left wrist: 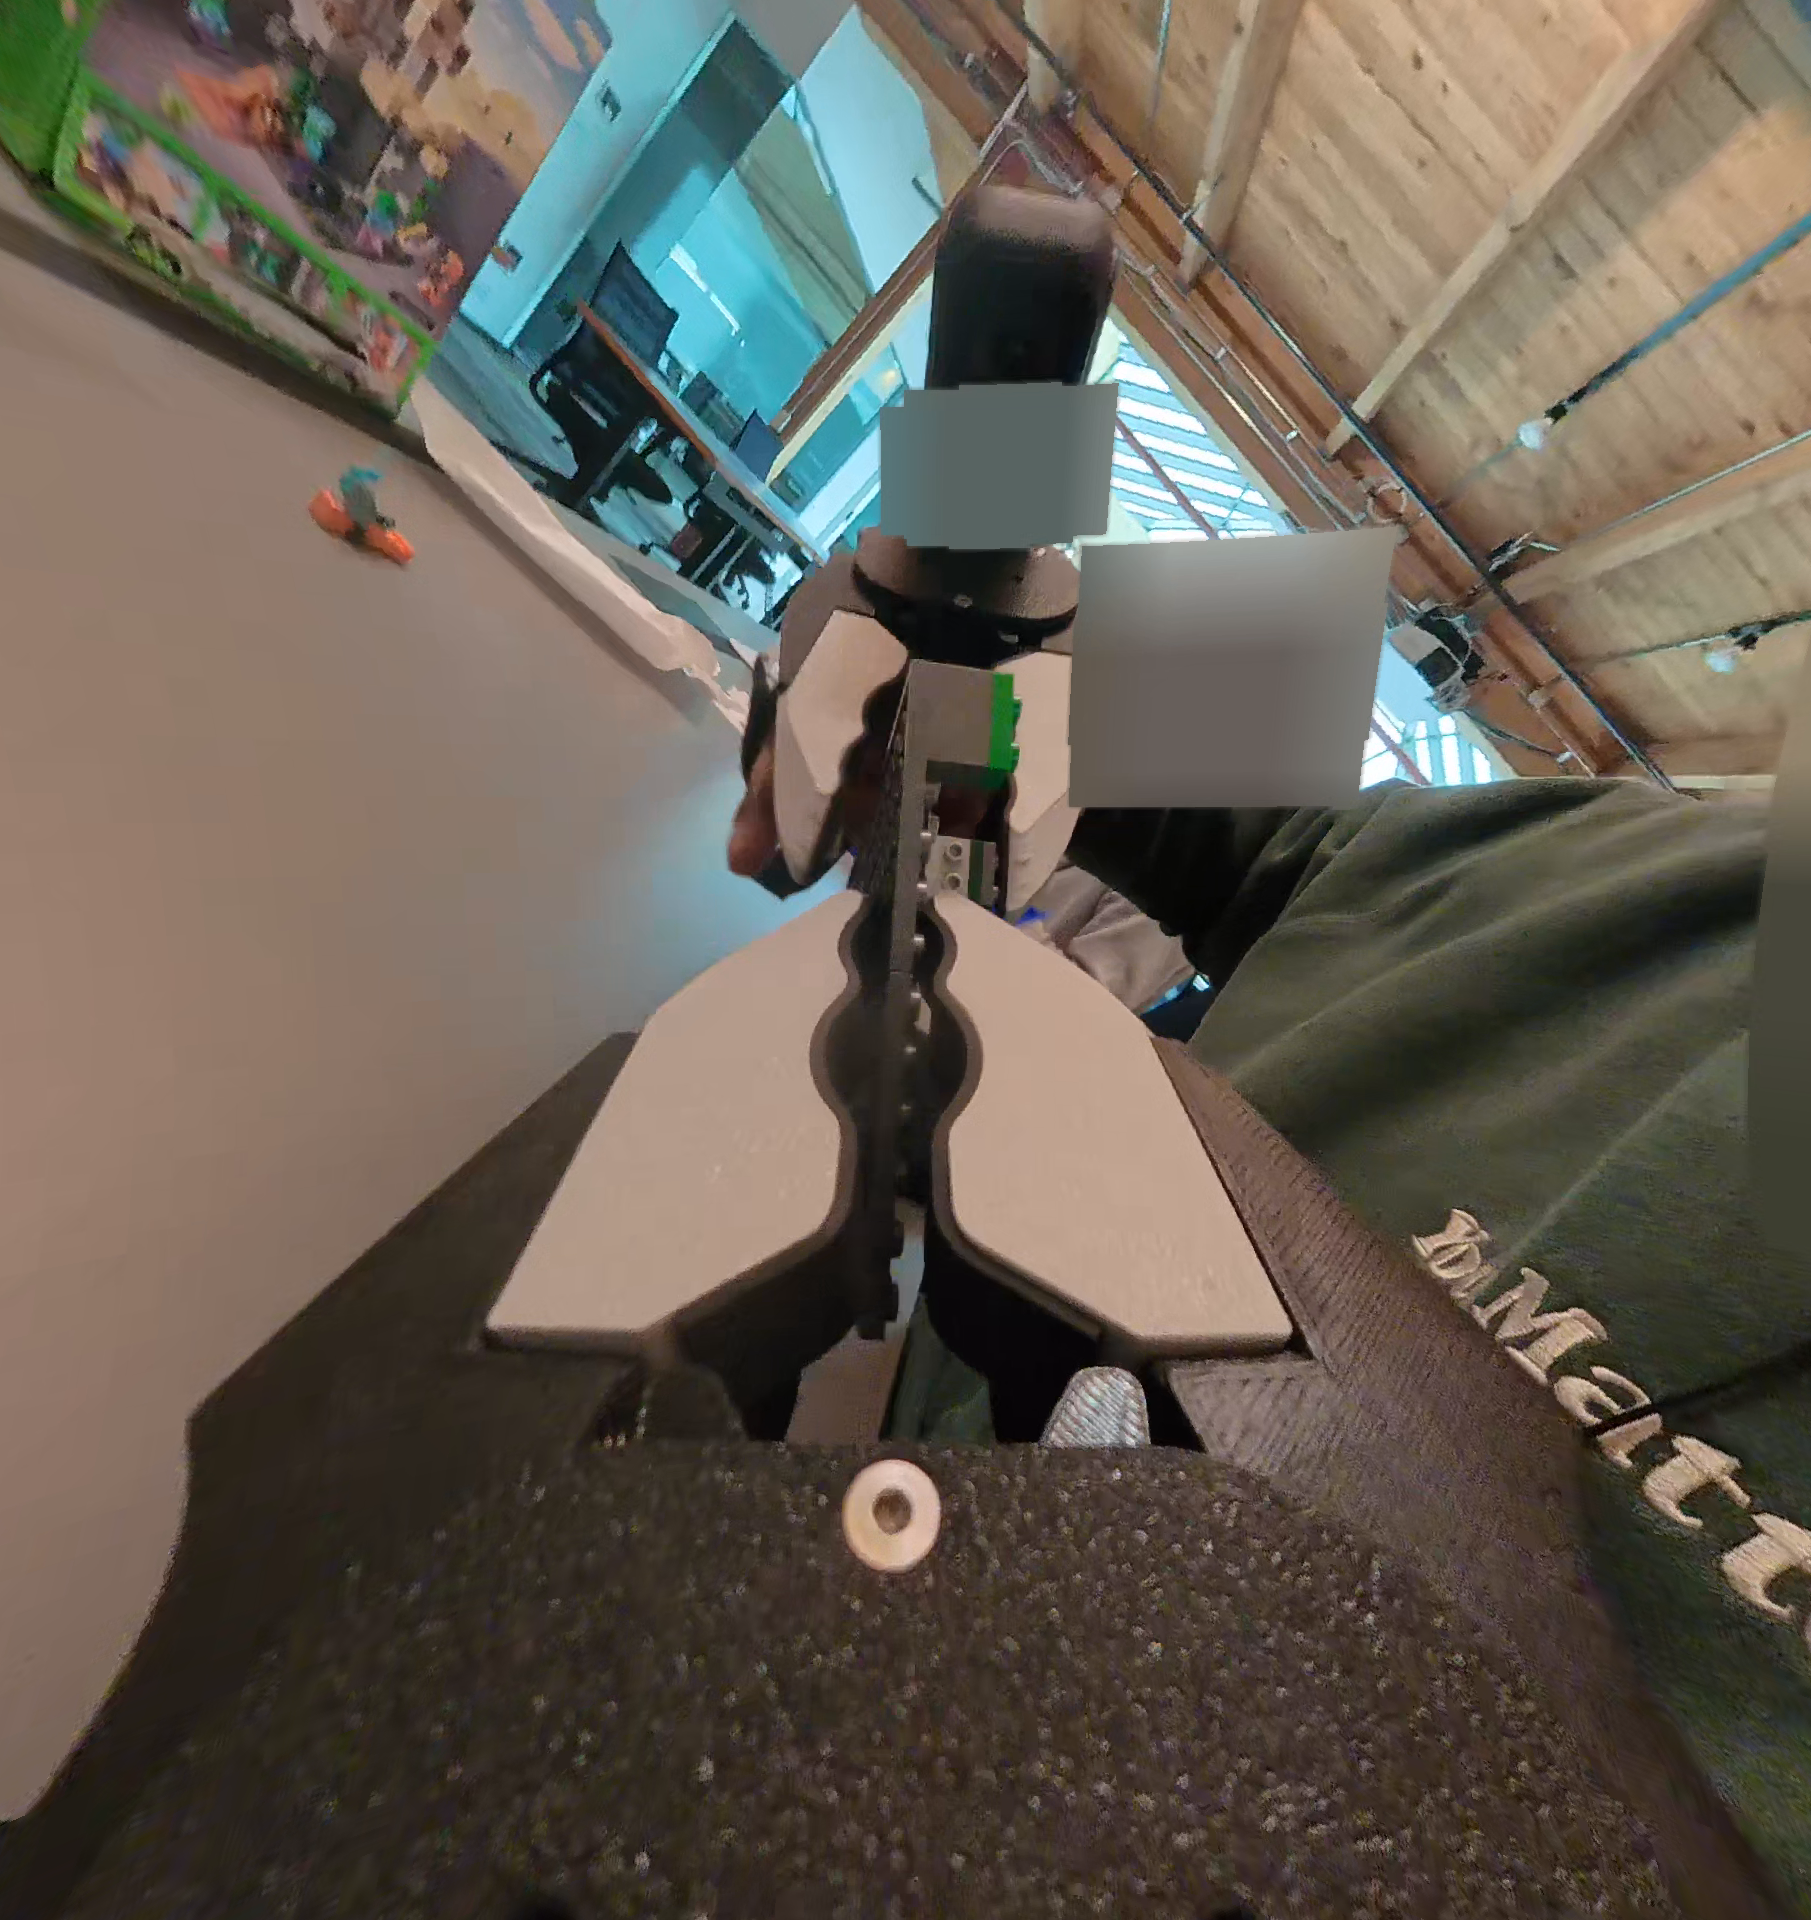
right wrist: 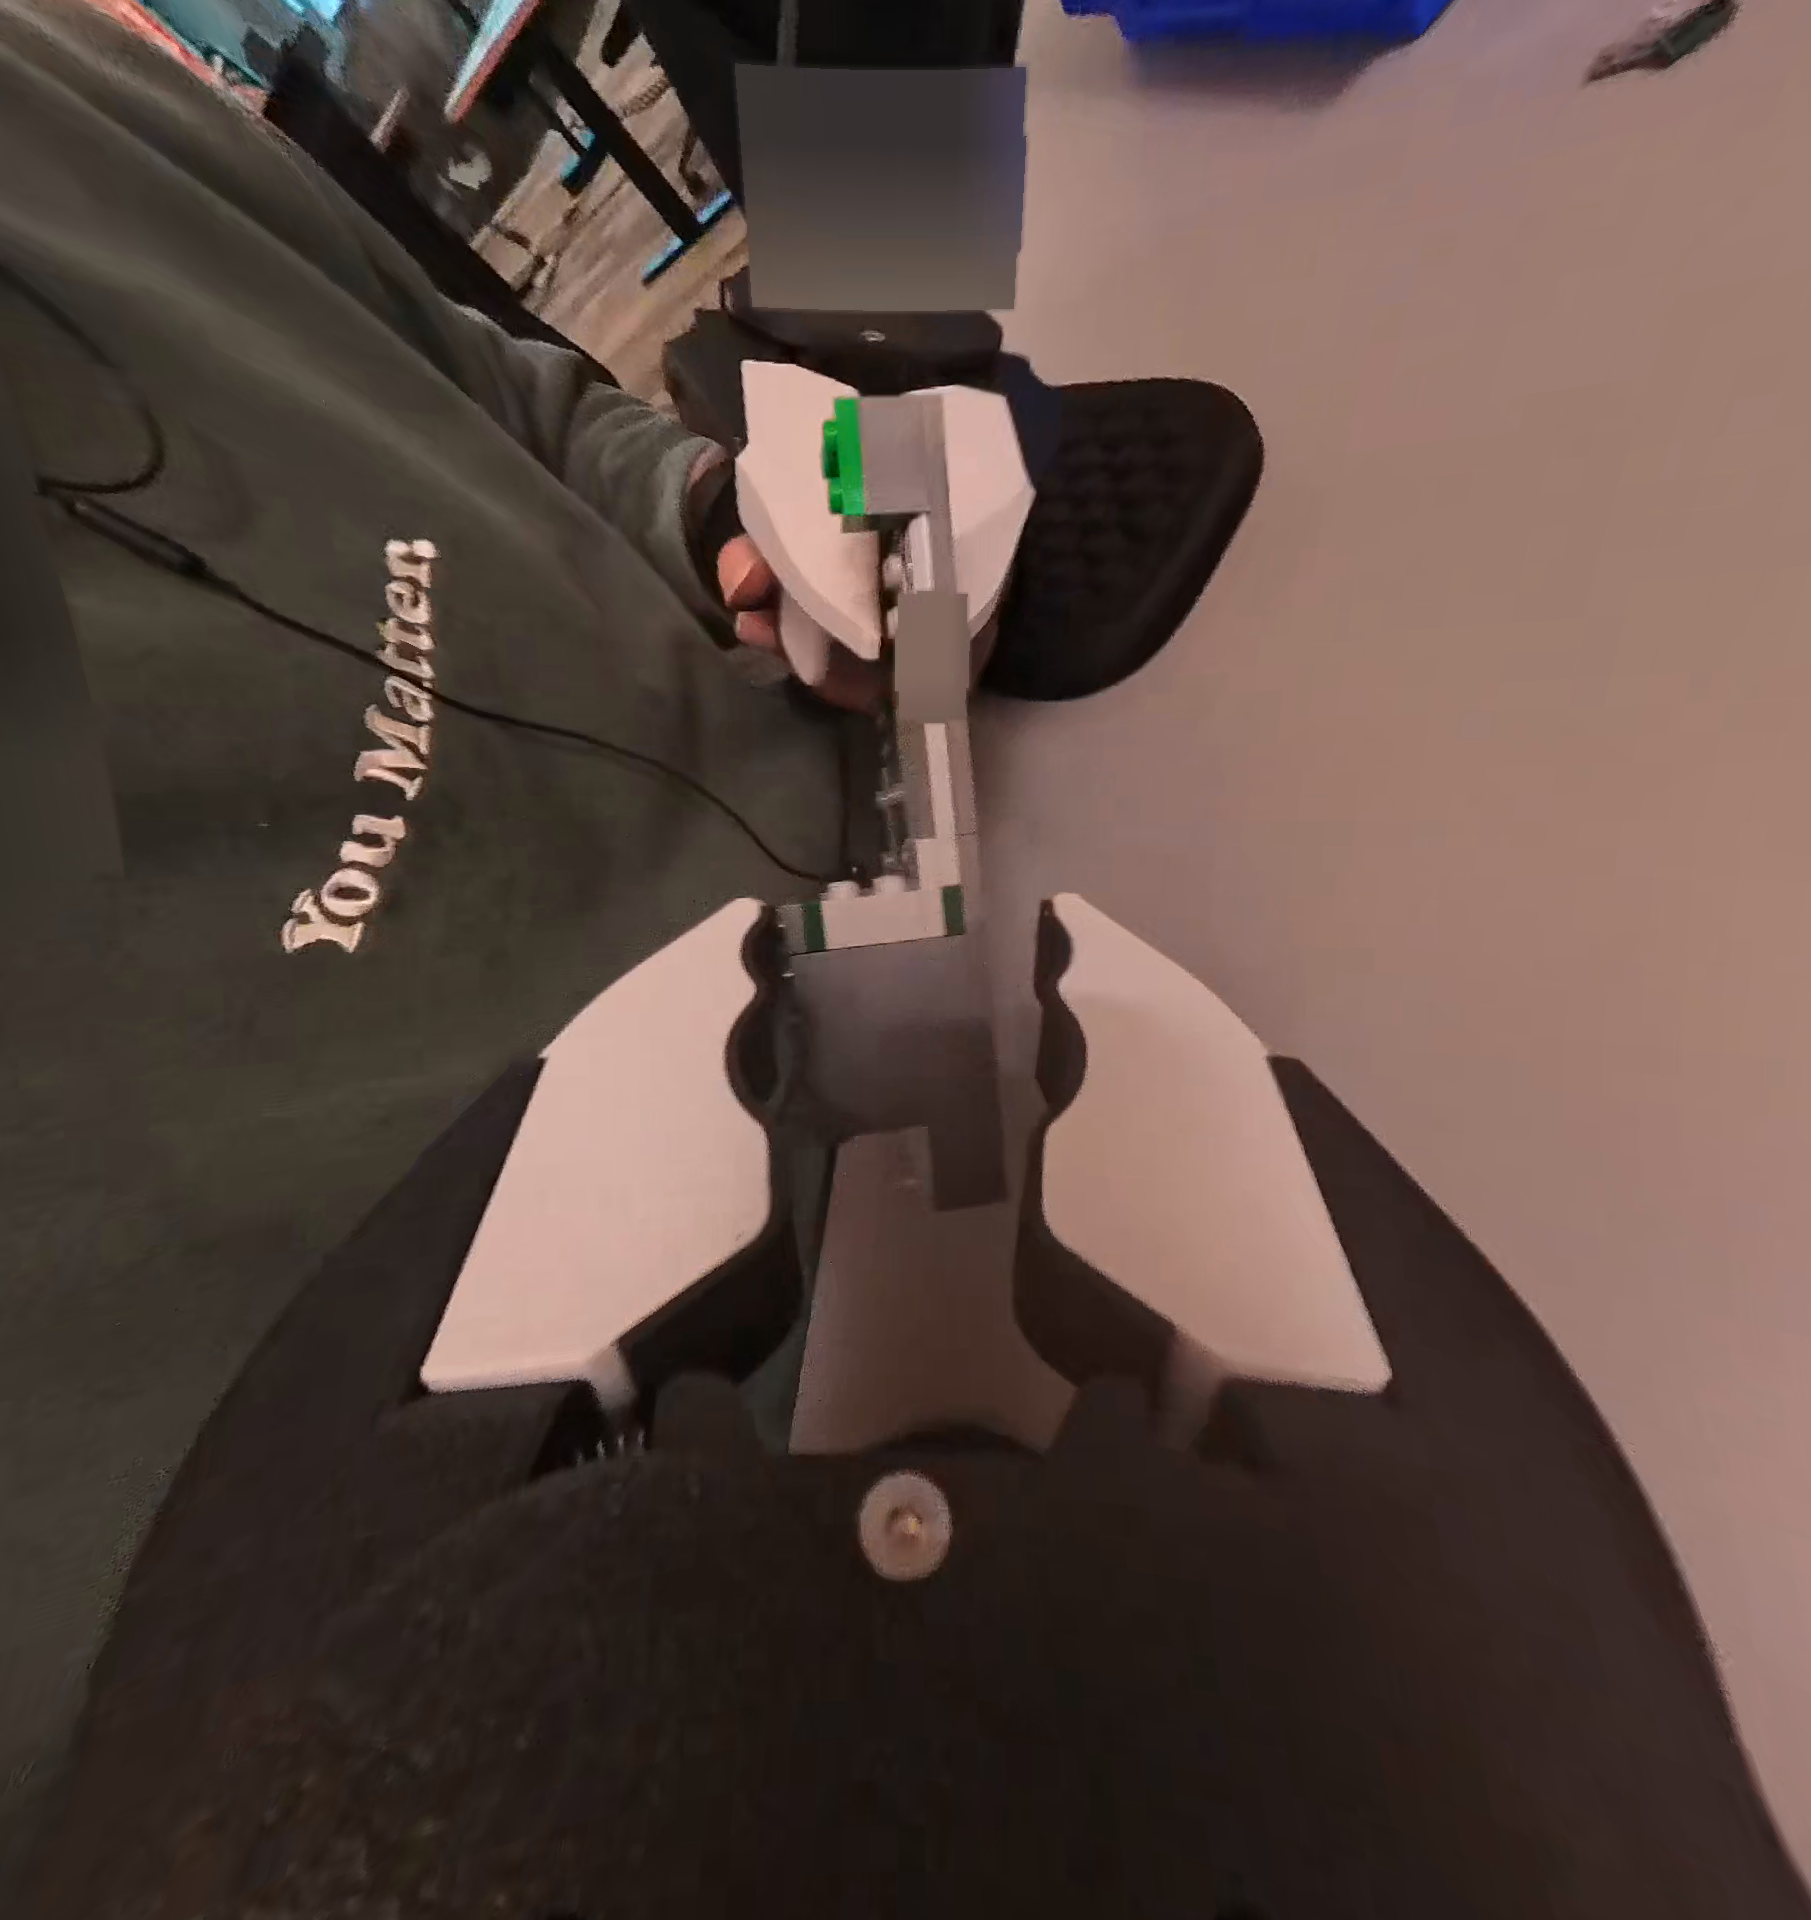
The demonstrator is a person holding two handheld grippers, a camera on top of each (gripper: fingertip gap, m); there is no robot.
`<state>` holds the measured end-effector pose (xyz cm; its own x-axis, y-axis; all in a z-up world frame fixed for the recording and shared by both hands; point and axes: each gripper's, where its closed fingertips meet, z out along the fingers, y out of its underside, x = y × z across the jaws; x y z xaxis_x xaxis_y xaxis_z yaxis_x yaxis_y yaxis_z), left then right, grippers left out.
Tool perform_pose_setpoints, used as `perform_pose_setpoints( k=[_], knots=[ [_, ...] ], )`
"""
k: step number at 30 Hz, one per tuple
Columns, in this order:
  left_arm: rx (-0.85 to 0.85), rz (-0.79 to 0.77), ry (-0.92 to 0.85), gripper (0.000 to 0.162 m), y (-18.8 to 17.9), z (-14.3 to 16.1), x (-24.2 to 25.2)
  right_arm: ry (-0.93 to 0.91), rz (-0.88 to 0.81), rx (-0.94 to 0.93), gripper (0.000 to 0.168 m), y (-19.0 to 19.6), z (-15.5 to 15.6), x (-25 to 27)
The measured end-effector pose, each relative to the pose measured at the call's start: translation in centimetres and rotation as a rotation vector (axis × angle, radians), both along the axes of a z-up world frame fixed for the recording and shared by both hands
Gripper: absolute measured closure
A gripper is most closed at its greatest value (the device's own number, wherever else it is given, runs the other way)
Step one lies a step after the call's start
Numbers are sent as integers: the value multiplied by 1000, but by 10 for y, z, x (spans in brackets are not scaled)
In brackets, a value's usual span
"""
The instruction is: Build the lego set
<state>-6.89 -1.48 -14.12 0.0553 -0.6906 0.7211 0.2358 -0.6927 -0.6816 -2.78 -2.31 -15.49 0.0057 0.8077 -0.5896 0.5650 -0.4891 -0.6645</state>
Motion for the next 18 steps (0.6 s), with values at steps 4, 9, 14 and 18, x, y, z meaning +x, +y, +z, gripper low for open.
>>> perform_pose_setpoints(
  k=[4, 9, 14, 18],
  knots=[
    [67, 5, 22, 154, 0, 4, -6, 39, 33, 105, 131, -1, 3, -7],
    [153, 6, 40, 154, 0, 6, -12, 13, 64, 283, 131, -1, 0, -13],
    [194, -1, 40, 154, -1, 4, -13, -10, 76, 352, 132, -1, -2, -14],
    [244, -11, 31, 154, -4, 3, -16, -16, 101, 395, 132, -3, -4, -16]
  ],
)
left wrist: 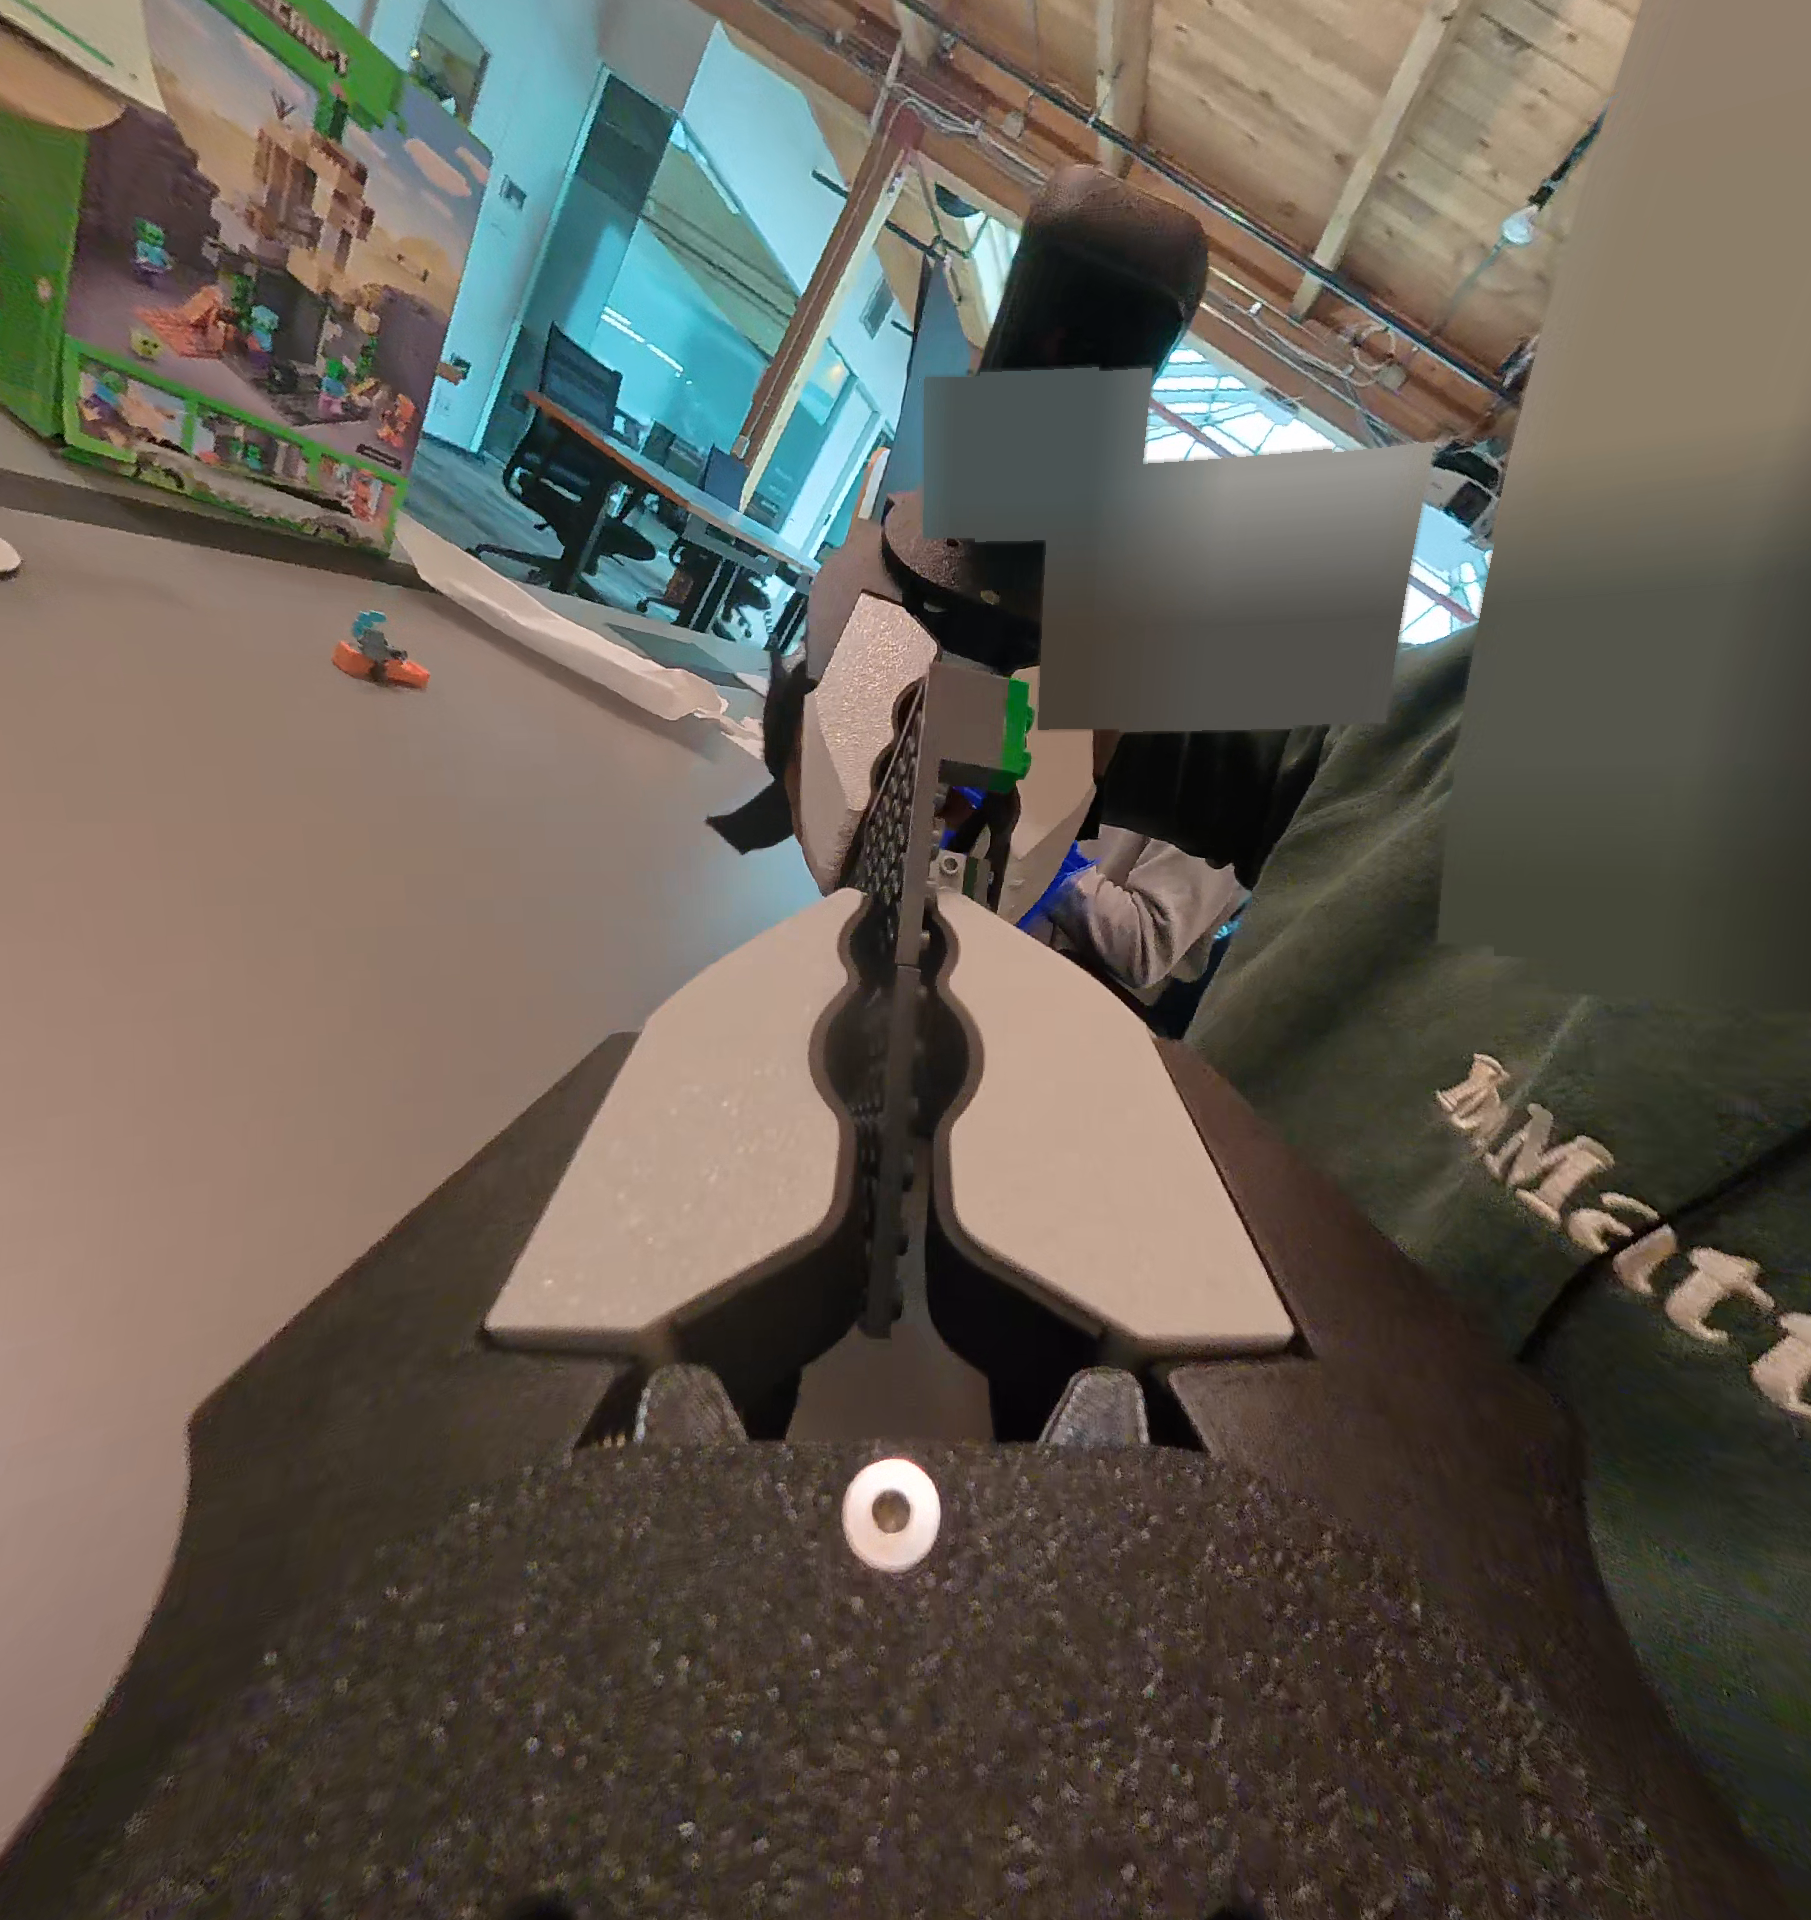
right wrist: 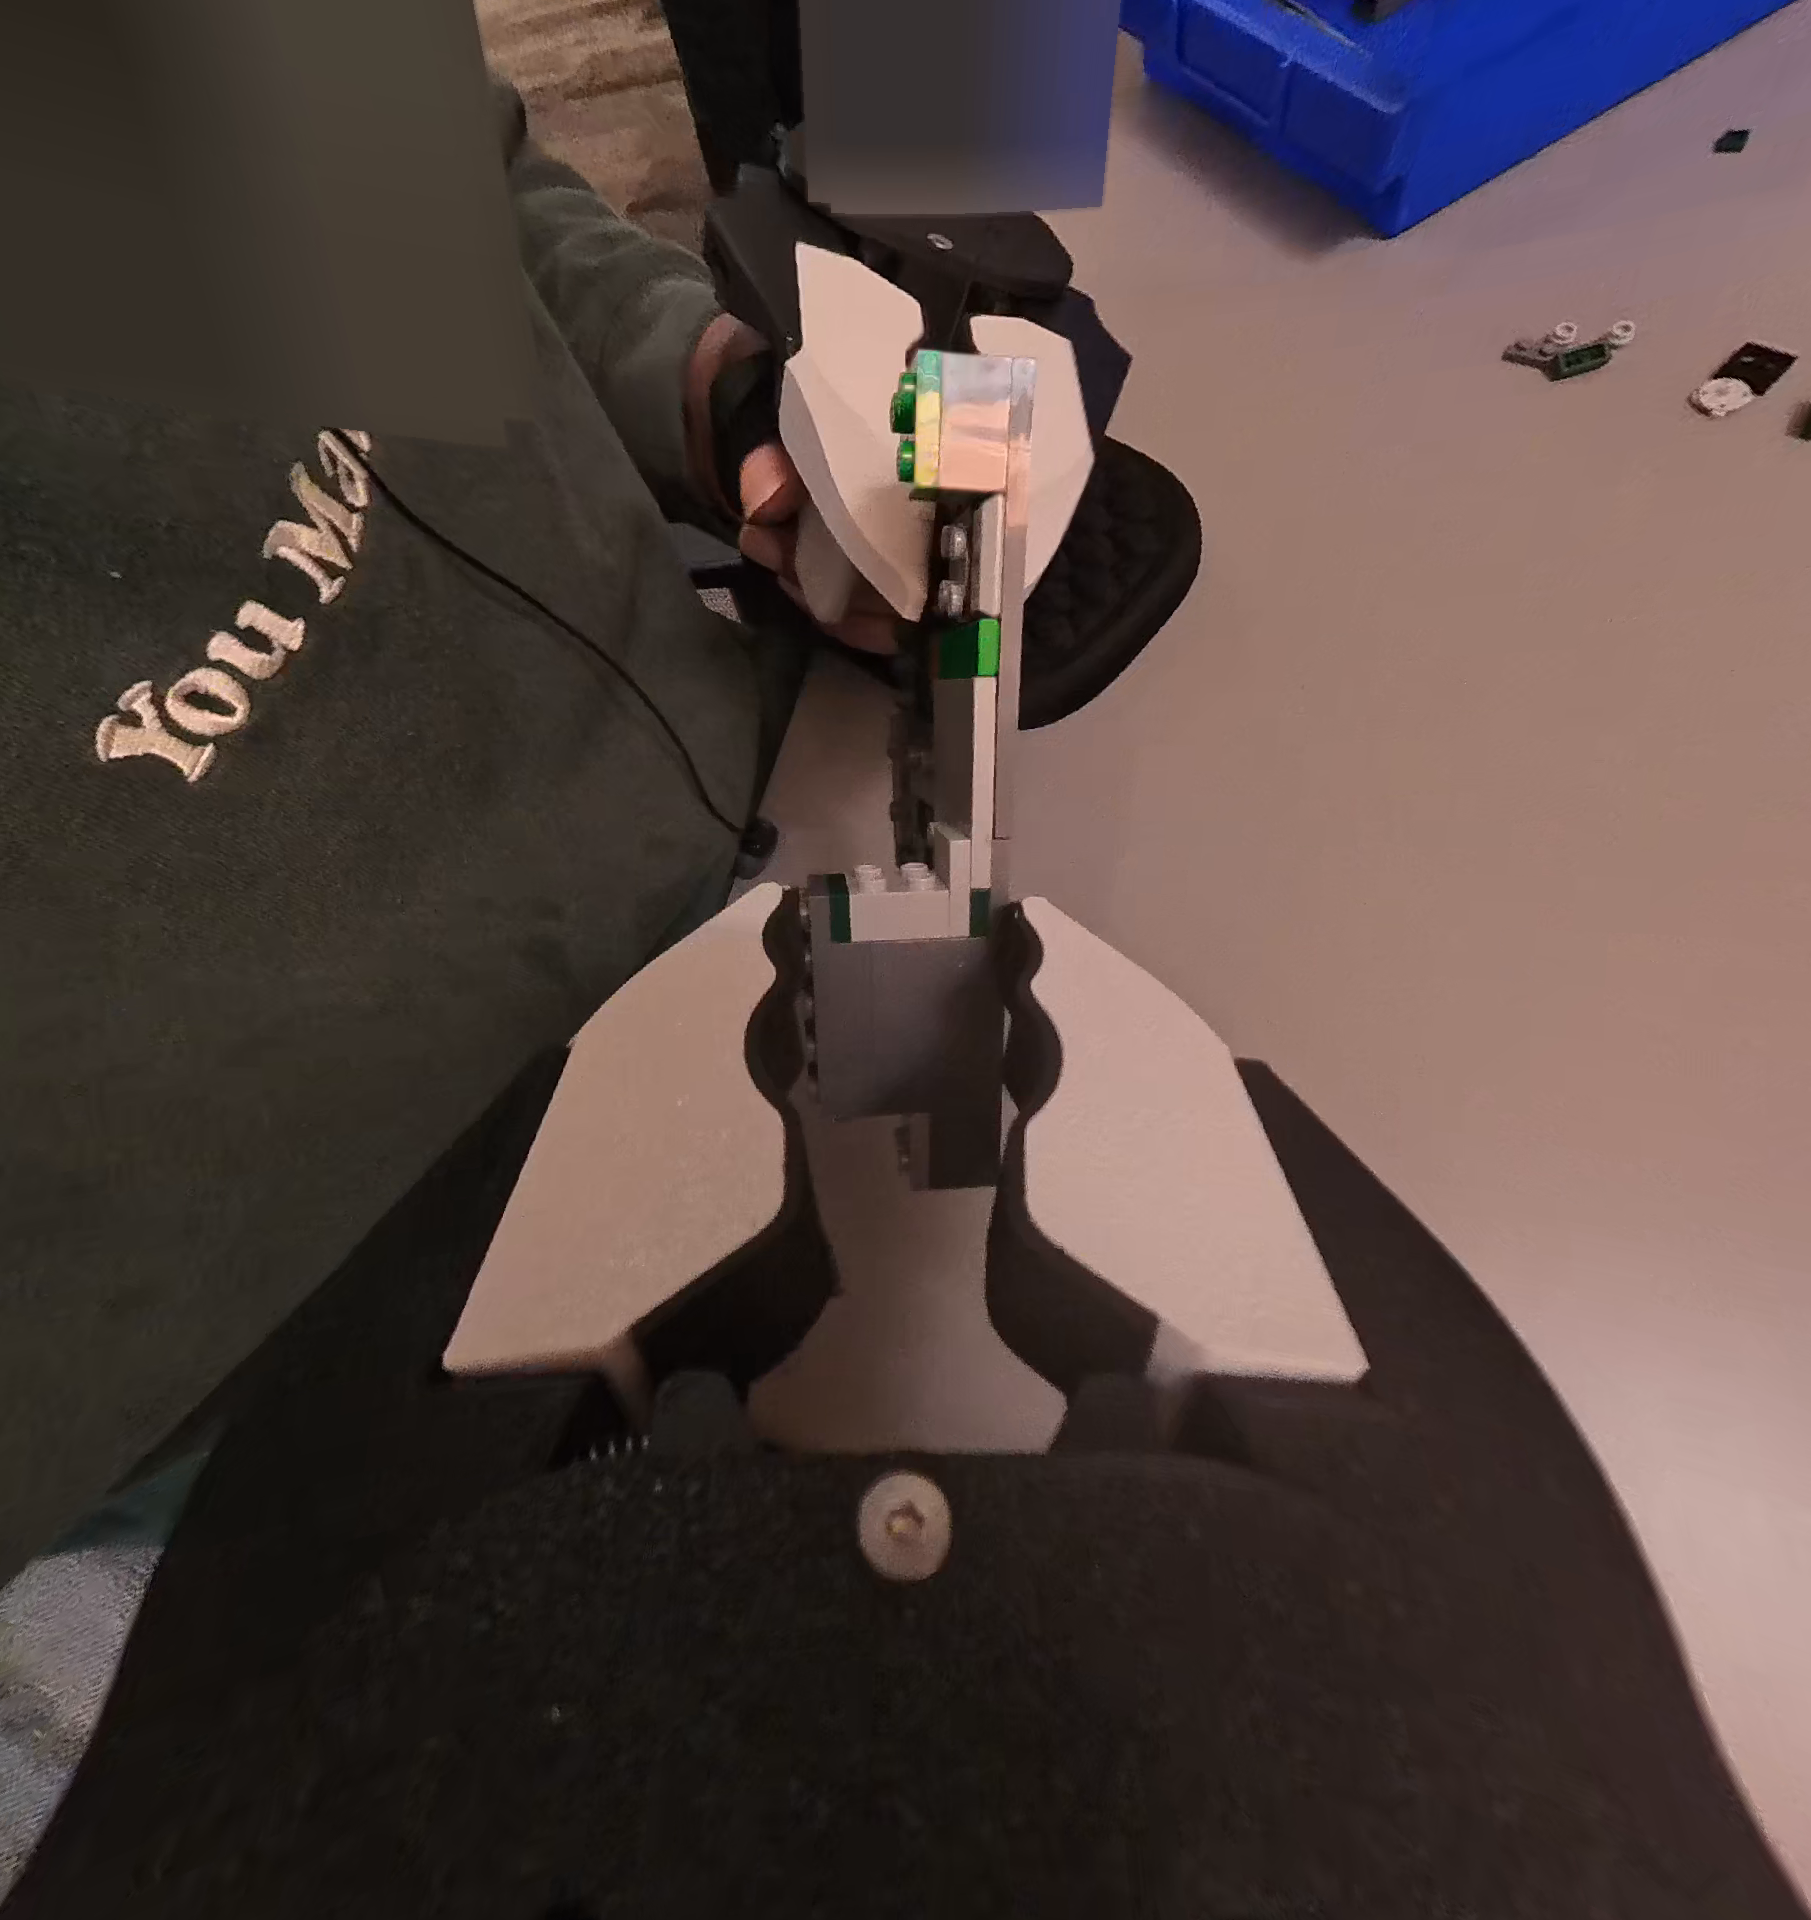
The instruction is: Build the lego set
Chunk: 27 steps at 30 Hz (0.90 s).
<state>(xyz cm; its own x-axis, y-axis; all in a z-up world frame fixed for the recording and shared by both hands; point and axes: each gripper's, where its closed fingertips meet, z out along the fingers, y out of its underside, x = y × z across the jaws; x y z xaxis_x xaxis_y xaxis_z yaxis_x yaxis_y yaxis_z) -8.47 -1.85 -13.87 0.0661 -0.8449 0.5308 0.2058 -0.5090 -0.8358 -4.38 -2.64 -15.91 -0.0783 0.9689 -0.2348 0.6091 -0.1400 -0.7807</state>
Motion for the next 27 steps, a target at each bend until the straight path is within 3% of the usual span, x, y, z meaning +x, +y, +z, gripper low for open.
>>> perform_pose_setpoints(
  k=[6, 15, 17, 20, 27],
  knots=[
    [58, -19, -87, 154, -6, 3, -5, 24, 39, 84, 132, -4, 6, -4],
    [130, 37, -78, 154, -5, 7, -4, 54, 23, 173, 132, -3, 12, -4],
    [70, 81, -50, 156, 5, 1, -3, 62, -30, 159, 131, 3, 12, -3],
    [-67, 115, -147, 156, 18, 1, -8, 42, -95, 263, 110, 15, 10, 3],
    [-440, 121, -272, 156, 41, -13, -12, 147, -339, 537, 121, 30, 32, 16]
  ],
)
